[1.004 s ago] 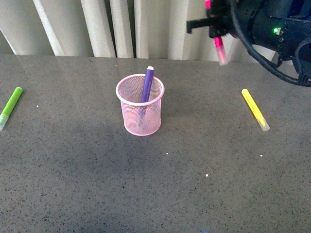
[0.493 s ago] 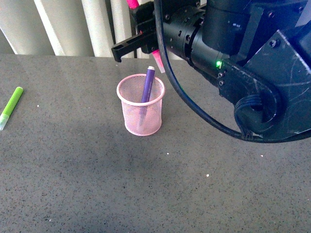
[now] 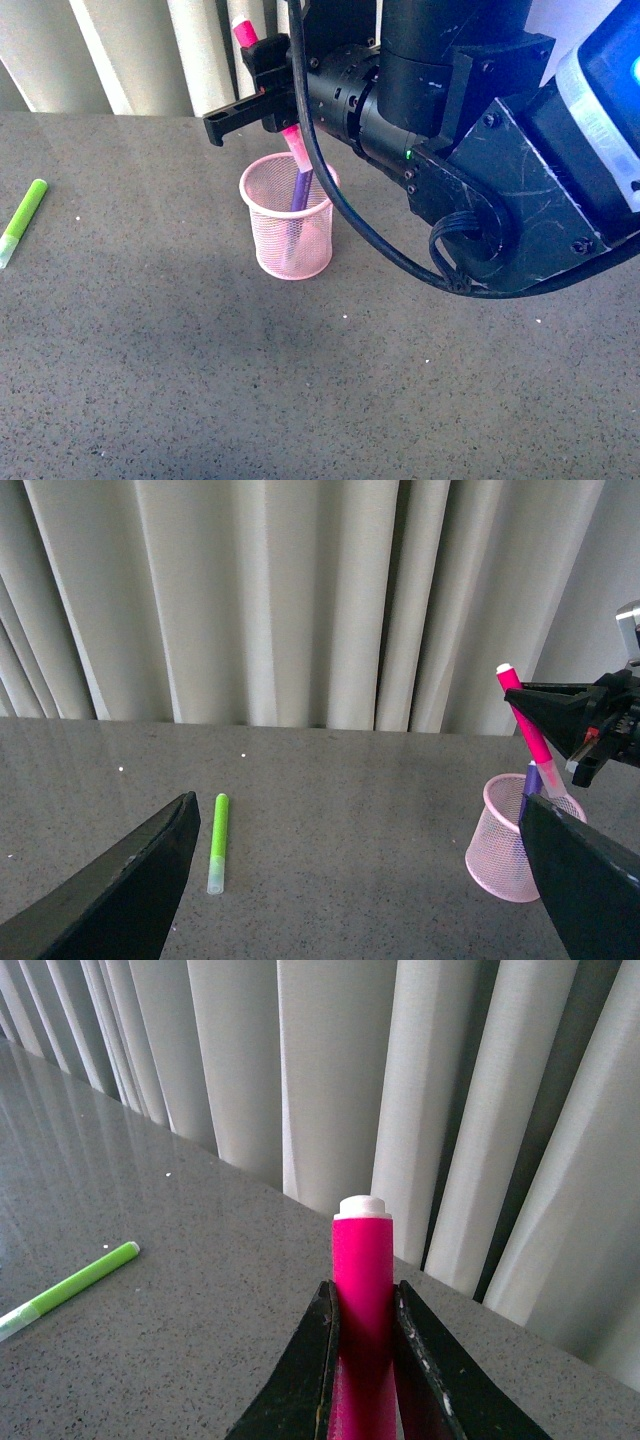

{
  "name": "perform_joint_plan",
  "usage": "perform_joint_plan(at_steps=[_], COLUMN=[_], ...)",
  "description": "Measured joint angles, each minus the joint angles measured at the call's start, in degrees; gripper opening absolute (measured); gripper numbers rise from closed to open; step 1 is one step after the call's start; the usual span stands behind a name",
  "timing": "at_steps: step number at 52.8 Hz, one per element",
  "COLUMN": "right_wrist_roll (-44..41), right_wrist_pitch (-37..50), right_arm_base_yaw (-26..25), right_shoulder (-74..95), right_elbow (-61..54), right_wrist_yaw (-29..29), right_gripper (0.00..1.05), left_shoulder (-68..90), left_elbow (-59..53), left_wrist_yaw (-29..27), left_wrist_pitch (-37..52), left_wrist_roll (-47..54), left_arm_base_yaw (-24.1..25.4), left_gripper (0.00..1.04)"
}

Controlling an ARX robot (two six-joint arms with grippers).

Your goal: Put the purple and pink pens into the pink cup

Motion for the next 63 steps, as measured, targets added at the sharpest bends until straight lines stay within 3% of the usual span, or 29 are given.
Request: perform_joint_plan(at_steps=[43,51,63], right_wrist_roll=[-0.6,-0.7,-0.4], right_wrist_pitch=[-1.3,-1.2,-0.8], right_arm_base_yaw=[2.5,2.3,1.4], right_shoulder=[3.8,3.8,2.2], right_elbow=[0.9,-0.5,-1.8], right_wrist_yaw=[-0.8,-0.4,0.0], right_gripper=[0.11,0.43,0.77], left_shoulder=[0.0,0.0,0.0], left_elbow=[0.0,0.0,0.0], left_wrist_yaw=[0.0,0.0,0.0], left_wrist_pitch=[0.0,0.0,0.0], left_wrist_roll=[0.0,0.0,0.0], left_arm_base_yaw=[0.0,0.0,0.0], left_gripper=[0.98,0.98,0.98])
